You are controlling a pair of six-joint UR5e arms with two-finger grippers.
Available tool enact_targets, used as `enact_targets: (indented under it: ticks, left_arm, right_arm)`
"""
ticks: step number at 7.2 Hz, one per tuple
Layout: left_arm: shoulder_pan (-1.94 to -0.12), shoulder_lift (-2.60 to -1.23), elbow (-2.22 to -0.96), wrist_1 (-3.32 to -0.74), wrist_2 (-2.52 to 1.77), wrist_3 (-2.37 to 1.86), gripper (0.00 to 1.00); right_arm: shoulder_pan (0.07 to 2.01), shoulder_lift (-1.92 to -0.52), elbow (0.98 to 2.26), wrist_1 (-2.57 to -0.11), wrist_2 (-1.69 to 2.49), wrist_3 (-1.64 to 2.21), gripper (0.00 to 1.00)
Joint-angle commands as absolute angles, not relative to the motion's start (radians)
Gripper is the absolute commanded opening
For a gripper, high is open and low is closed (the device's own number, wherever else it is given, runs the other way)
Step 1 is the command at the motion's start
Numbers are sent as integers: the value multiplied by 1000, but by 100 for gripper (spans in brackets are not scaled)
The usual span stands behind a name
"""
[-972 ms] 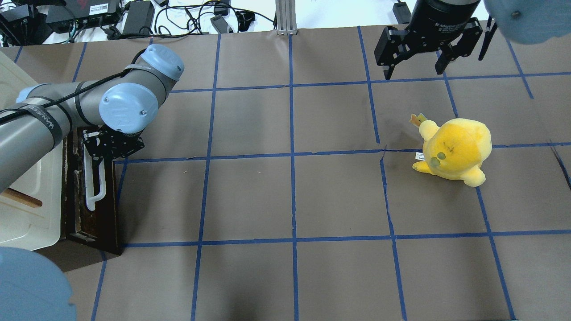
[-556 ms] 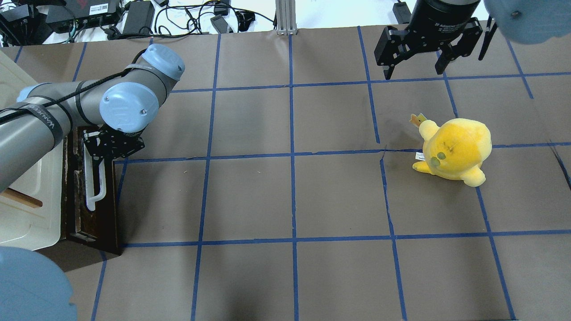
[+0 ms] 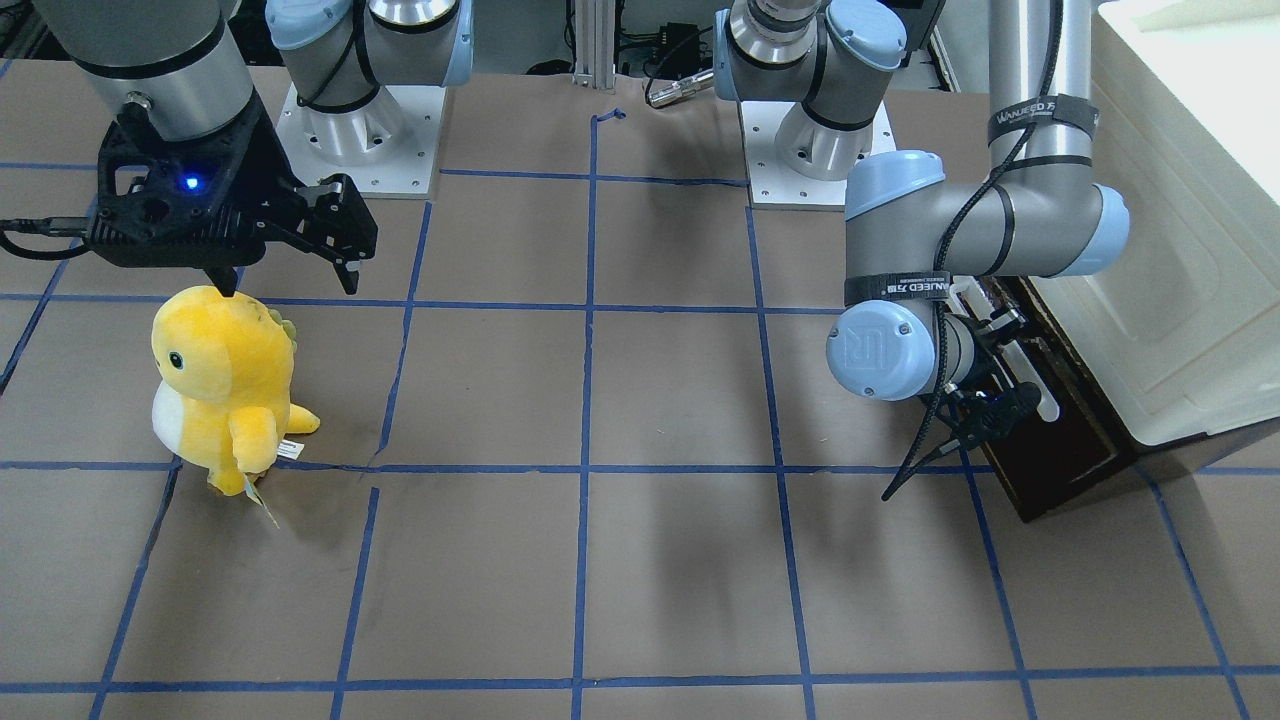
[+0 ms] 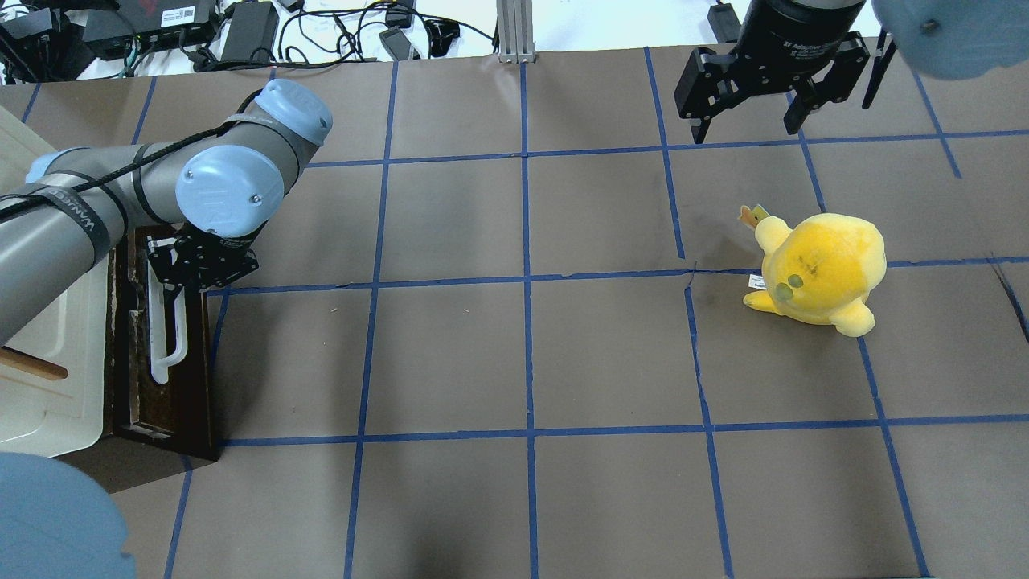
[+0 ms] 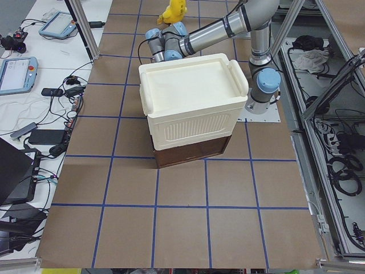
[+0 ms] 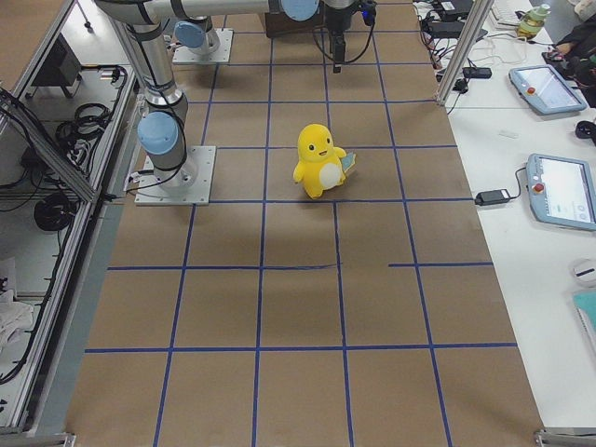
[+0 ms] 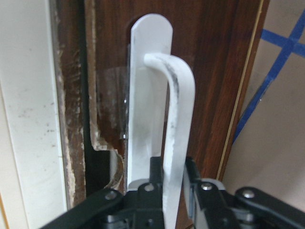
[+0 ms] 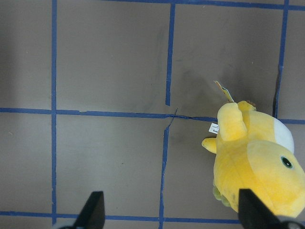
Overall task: Pull drawer sideways
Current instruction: 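Pull the handle with the left gripper, sliding the drawer out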
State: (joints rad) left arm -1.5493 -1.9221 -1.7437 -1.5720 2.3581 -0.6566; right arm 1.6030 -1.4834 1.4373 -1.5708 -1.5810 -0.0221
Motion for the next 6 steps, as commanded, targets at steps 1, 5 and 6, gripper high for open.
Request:
enact_targets:
  ticks: [1,5,6]
  left_arm:
    - [-1551,-1933,-1741,-1572,2358,-663,0]
    - [-1566,-1936,-1726,-1574,2350,-666,0]
    - [-1580,-1936,-1726,-1574,2350,-667,0]
  right_arm:
    - [1603,-1483,1437,-1571,-1582,-21,100]
    - [1603,-1483,1437,-1571,-1580,-21,100]
    - [1603,-1483,1437,-1571,-1580,-21,100]
